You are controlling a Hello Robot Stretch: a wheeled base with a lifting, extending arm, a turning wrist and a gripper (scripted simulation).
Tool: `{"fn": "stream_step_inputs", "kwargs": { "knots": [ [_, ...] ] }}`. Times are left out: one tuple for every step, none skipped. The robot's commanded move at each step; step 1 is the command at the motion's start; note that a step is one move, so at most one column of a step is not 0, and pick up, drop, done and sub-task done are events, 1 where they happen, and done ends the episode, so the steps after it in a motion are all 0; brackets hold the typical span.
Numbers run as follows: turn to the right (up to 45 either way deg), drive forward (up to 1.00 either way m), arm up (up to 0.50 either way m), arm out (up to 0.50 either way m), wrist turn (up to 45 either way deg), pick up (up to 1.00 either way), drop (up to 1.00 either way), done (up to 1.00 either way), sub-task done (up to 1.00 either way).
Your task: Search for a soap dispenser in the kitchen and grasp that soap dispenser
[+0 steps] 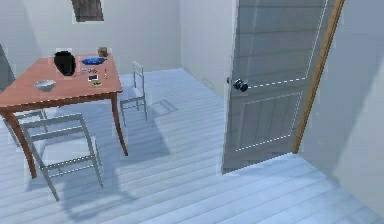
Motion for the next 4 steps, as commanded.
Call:
{"fn": "stream_step_inputs", "kwargs": {
  "knots": [
    [0.0, 0.00, 0.00, 0.00, 45.0, 0.00, 0.00, 0.00, 0.00],
    [0.0, 0.00, 0.00, 0.00, 45.0, 0.00, 0.00, 0.00, 0.00],
    [0.0, 0.00, 0.00, 0.00, 6.0, 0.00, 0.00, 0.00, 0.00],
    [0.0, 0.00, 0.00, 0.00, 0.0, 1.00, 0.00, 0.00, 0.00]
  ]
}}
